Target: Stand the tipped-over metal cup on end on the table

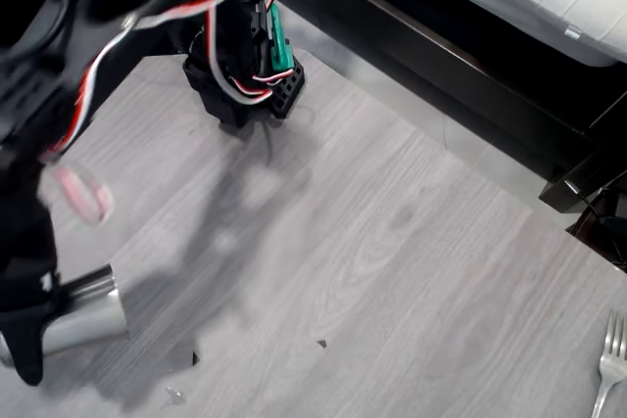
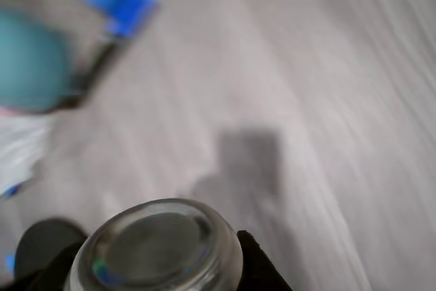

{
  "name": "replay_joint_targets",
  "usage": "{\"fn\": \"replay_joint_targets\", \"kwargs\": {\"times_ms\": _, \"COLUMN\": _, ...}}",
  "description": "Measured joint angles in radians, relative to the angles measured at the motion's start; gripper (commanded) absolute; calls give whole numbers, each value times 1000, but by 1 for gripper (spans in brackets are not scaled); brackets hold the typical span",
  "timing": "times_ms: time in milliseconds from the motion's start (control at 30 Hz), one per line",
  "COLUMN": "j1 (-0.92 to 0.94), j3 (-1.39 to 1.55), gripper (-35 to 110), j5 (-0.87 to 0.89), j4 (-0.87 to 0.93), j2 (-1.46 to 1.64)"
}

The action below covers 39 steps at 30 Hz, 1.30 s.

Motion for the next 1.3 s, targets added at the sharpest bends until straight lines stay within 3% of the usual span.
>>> {"fn": "replay_joint_targets", "kwargs": {"times_ms": 300, "j1": -126, "j3": 782, "gripper": 0, "j5": -308, "j4": -925, "j2": 296}}
{"fn": "replay_joint_targets", "kwargs": {"times_ms": 500, "j1": -199, "j3": 916, "gripper": 0, "j5": -393, "j4": -1572, "j2": 61}}
{"fn": "replay_joint_targets", "kwargs": {"times_ms": 733, "j1": -258, "j3": 928, "gripper": 0, "j5": -468, "j4": -2158, "j2": -337}}
{"fn": "replay_joint_targets", "kwargs": {"times_ms": 867, "j1": -272, "j3": 927, "gripper": 0, "j5": -469, "j4": -2298, "j2": -479}}
{"fn": "replay_joint_targets", "kwargs": {"times_ms": 1300, "j1": -268, "j3": 879, "gripper": 0, "j5": -471, "j4": -2385, "j2": -650}}
